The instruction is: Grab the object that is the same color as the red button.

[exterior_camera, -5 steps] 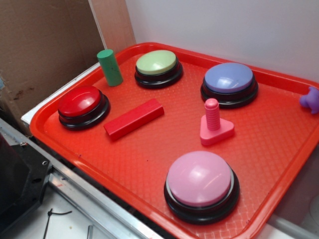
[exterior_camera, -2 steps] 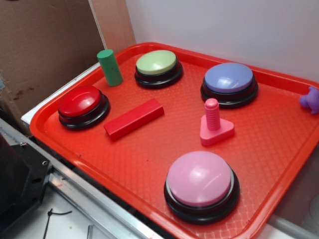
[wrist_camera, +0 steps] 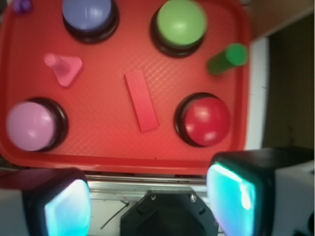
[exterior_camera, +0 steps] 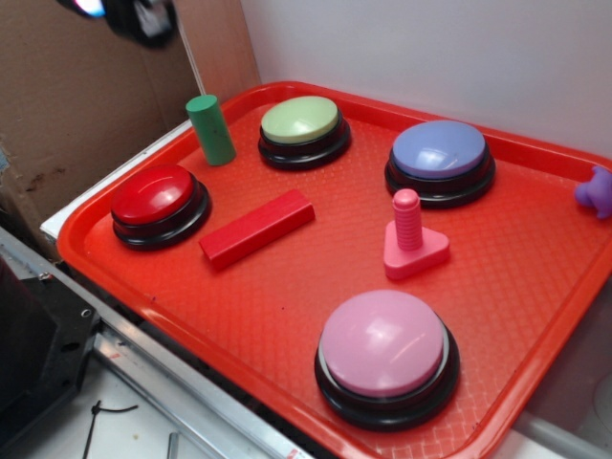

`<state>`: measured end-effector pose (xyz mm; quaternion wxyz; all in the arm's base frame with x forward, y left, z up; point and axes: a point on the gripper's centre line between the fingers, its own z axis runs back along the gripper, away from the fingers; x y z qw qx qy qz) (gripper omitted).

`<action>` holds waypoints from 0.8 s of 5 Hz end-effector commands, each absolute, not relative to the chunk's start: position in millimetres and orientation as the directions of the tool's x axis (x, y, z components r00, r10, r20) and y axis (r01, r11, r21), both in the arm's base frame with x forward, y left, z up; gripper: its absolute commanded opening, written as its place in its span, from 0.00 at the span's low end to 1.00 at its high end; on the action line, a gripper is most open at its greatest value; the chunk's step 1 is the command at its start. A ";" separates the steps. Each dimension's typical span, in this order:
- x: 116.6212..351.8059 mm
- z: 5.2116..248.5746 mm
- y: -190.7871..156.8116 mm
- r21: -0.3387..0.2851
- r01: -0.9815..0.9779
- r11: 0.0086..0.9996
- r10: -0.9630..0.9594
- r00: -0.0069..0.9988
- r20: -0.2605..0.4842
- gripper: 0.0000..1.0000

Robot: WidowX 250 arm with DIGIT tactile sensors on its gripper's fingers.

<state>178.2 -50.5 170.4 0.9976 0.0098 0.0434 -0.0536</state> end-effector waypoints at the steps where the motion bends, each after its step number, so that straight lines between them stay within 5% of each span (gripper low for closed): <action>1: 178.1 97.4 -44.4 0.016 0.233 0.972 -0.227 0.958 -0.174 1.00; 4: 213.6 42.3 -34.9 -0.074 0.324 0.943 -0.330 0.939 -0.097 1.00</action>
